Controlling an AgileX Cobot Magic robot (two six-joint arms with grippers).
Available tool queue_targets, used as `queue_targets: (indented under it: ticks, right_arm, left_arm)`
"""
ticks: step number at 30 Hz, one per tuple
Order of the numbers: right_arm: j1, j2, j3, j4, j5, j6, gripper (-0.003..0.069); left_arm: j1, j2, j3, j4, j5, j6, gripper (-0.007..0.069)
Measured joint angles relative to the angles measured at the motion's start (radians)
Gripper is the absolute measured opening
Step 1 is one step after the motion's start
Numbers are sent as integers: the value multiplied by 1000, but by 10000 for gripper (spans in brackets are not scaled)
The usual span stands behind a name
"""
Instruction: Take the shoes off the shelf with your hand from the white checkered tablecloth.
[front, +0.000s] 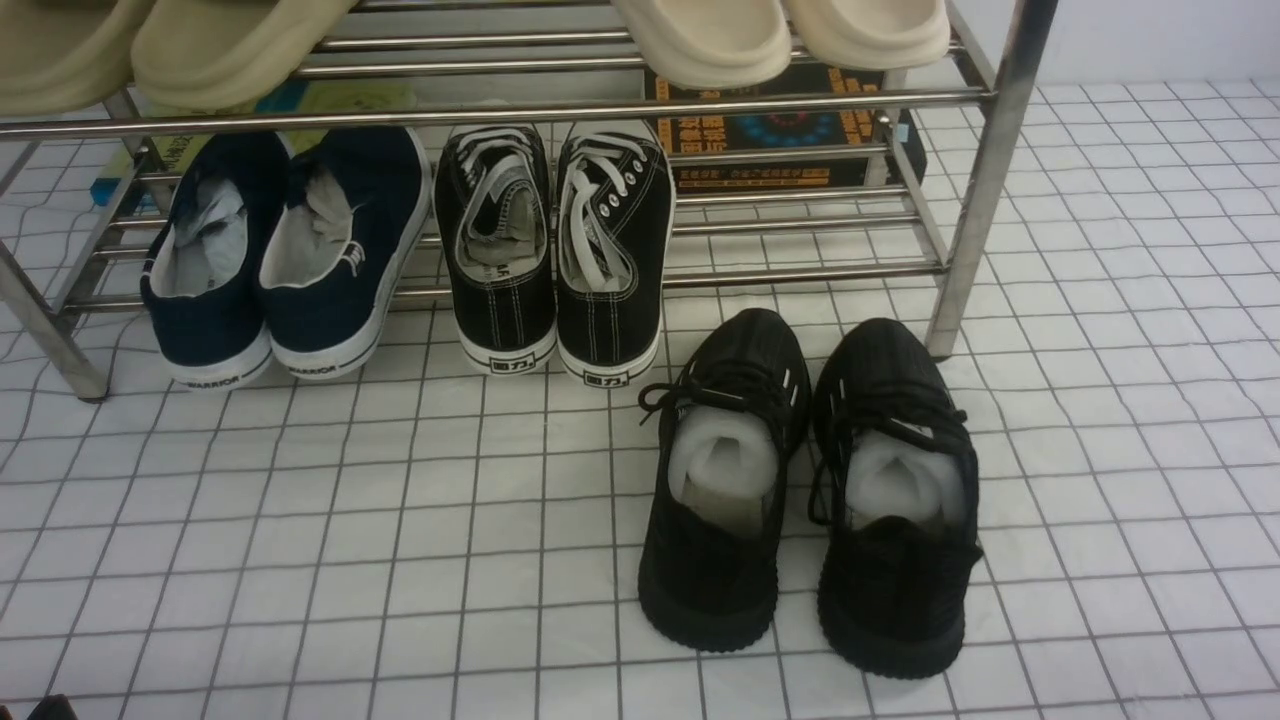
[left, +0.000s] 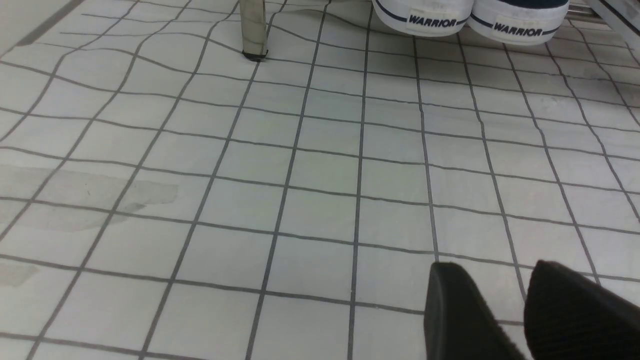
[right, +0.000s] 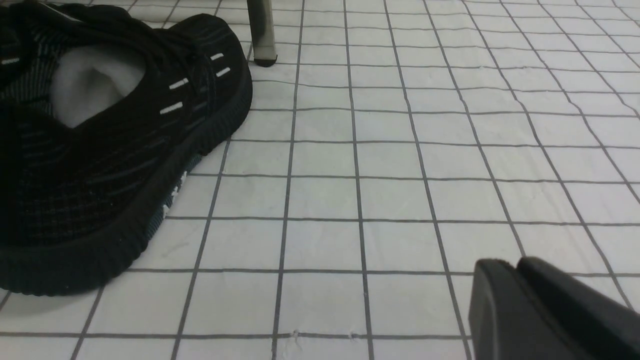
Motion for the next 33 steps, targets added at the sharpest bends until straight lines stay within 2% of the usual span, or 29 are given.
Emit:
queue_targets:
  ticks: [33]
  right_arm:
    - [0, 0, 0, -2, 0, 0, 84]
  left_arm:
    - [0, 0, 0, 0, 0, 0, 239]
